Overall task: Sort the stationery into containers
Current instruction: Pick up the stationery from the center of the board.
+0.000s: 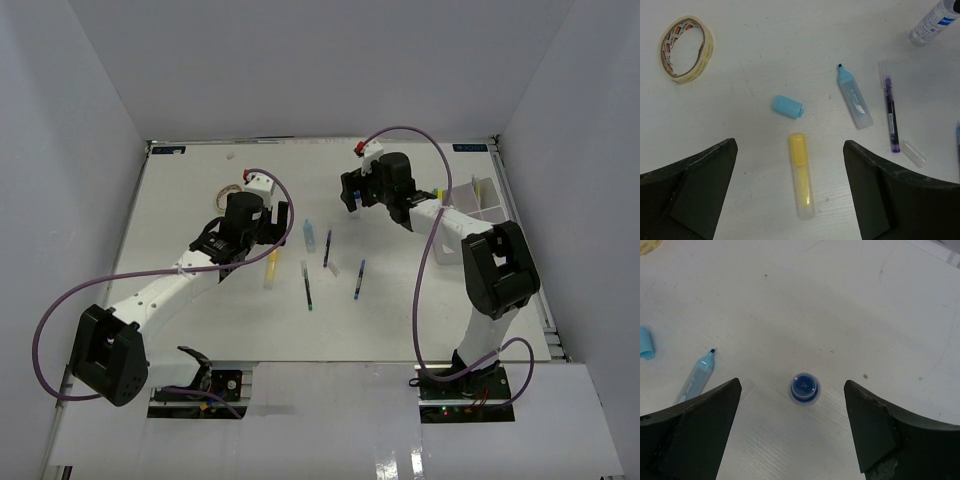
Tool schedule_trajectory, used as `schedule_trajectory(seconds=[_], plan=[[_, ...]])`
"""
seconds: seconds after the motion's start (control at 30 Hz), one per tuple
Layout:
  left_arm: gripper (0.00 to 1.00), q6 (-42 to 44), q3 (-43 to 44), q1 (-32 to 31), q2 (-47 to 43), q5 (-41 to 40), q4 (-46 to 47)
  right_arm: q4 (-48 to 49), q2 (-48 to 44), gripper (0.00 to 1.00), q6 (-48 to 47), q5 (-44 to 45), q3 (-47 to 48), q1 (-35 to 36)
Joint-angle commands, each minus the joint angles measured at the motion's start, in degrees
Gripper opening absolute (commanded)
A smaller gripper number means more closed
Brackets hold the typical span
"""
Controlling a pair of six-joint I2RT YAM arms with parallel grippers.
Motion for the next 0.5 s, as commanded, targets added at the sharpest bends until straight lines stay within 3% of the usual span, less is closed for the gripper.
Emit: schedule_trajectory(seconds=[0.0,0.27,0.47], plan=[[0.98,-0.32,2.17,0.11,-0.53,0.61,-0.12,3.08,2.0,0.89,-0.56,1.58,3.58,0.06],[0.98,-0.32,2.35,0.11,-0.35,1.13,-0.12,4.22,5.25,0.7,0.06,1.67,3.67,-0.03],[0.98,-0.23,2.35,0.11,-0.53,1.22,-0.12,4.75,5.26,0.46,0.32,2.29,3.59,-0.02]])
